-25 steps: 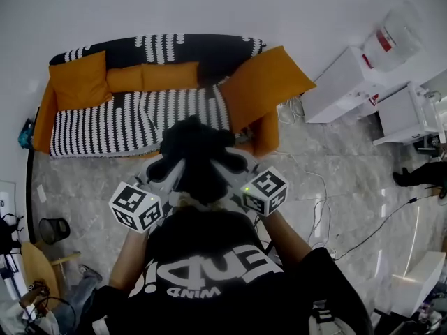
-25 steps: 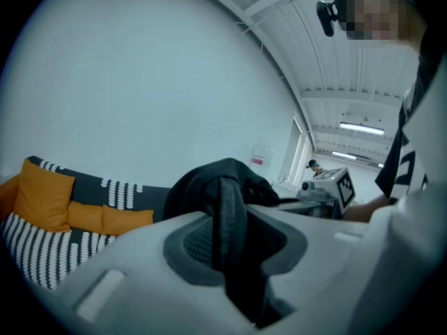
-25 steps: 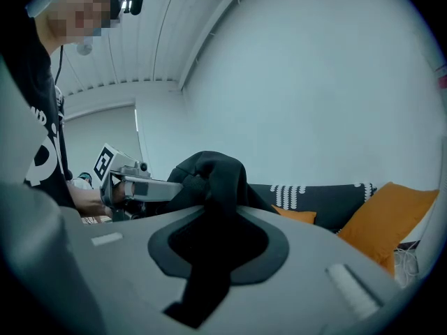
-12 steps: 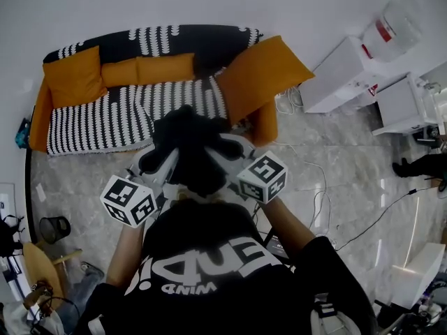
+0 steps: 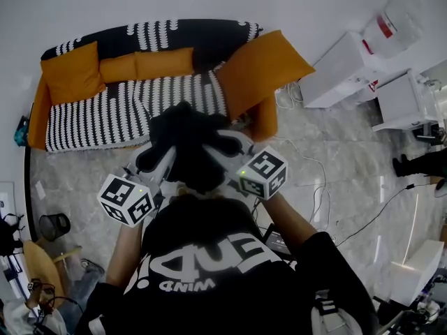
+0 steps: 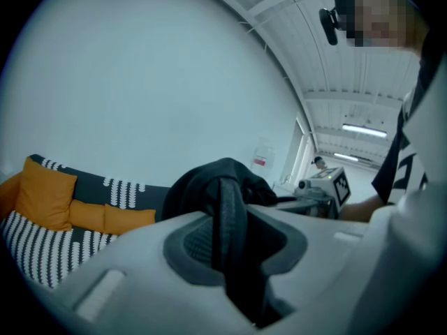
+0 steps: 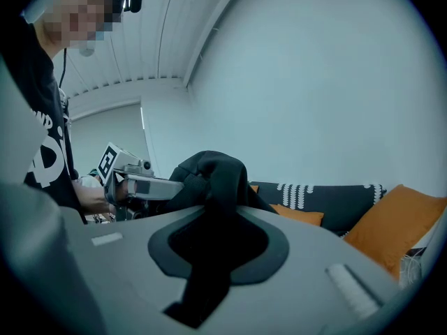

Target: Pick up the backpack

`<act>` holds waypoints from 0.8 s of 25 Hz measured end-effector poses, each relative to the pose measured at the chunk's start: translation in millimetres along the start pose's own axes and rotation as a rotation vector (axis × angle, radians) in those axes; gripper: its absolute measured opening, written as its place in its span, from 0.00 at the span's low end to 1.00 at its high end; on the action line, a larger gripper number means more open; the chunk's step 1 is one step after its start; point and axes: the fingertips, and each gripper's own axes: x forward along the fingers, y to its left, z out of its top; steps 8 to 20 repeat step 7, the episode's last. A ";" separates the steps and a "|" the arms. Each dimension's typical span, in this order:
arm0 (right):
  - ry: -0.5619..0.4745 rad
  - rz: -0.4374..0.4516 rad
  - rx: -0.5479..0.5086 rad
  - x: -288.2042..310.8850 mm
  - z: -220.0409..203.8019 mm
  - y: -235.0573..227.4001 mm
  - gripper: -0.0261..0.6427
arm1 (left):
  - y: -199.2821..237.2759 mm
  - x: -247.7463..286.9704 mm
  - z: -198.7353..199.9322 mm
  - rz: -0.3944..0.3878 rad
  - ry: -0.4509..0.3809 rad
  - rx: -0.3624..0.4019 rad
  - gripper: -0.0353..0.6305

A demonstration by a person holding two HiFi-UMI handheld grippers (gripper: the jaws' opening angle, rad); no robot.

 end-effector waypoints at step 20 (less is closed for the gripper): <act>-0.008 -0.010 0.002 3.0 -3.6 3.3 0.13 | 1.2 -4.6 -4.1 0.008 -0.005 -0.008 0.18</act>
